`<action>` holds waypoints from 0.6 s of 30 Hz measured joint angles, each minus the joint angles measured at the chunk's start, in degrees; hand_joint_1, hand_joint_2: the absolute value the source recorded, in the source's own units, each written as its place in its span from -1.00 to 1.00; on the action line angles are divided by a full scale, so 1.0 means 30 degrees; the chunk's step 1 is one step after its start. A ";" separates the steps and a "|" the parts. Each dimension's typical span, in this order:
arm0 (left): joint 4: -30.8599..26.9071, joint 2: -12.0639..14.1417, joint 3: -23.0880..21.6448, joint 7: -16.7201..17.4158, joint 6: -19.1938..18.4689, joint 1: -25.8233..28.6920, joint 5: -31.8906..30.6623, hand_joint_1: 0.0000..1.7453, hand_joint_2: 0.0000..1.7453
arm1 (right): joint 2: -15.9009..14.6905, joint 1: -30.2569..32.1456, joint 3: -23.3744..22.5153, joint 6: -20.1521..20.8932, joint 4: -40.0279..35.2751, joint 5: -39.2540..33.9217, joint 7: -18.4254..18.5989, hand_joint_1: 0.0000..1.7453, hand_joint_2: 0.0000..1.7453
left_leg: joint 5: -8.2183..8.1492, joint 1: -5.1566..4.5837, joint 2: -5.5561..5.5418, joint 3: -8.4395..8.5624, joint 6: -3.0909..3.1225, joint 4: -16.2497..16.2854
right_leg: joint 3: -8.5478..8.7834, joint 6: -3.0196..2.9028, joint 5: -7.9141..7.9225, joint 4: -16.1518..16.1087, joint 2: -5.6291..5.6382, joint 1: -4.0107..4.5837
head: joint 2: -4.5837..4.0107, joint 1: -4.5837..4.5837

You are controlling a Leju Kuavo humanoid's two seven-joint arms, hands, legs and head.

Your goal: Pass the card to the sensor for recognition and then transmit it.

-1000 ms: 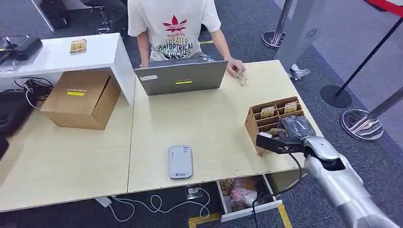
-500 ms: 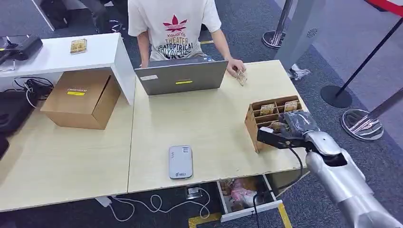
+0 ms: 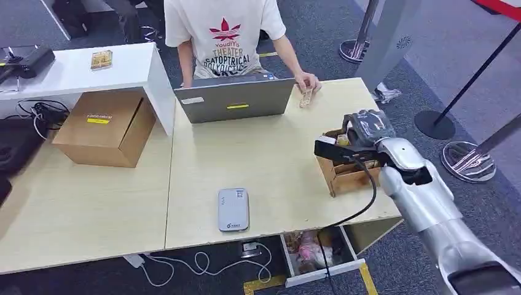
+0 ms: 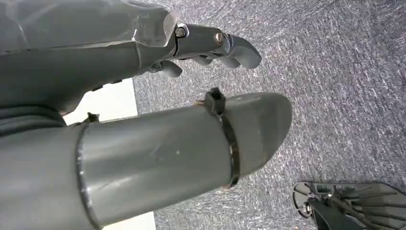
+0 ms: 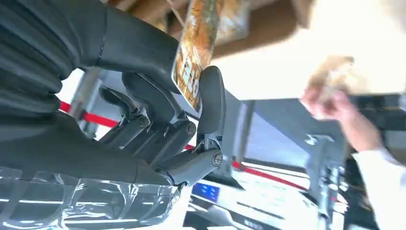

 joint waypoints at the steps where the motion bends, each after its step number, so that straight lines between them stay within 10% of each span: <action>1: 0.0000 -0.0007 0.0007 0.0000 0.0000 0.0008 0.0000 -1.00 -1.00 | 0.0125 -0.0266 0.0110 0.0030 0.0088 0.0030 0.0000 1.00 1.00 | 0.0004 0.0000 -0.0003 0.0000 -0.0006 0.0000 | -0.0001 0.0000 0.0000 0.0001 -0.0003 0.0000 | 0.0000 -0.0001; 18: 0.0000 -0.0015 -0.0001 -0.0168 -0.0029 0.0015 -0.0124 -1.00 -1.00 | 0.0782 -0.1555 0.0832 0.0161 0.0730 0.0022 0.0080 1.00 1.00 | -0.0003 -0.0001 -0.0010 -0.0006 0.0002 0.0000 | -0.0001 0.0003 -0.0002 -0.0001 -0.0018 -0.0002 | 0.0000 -0.0001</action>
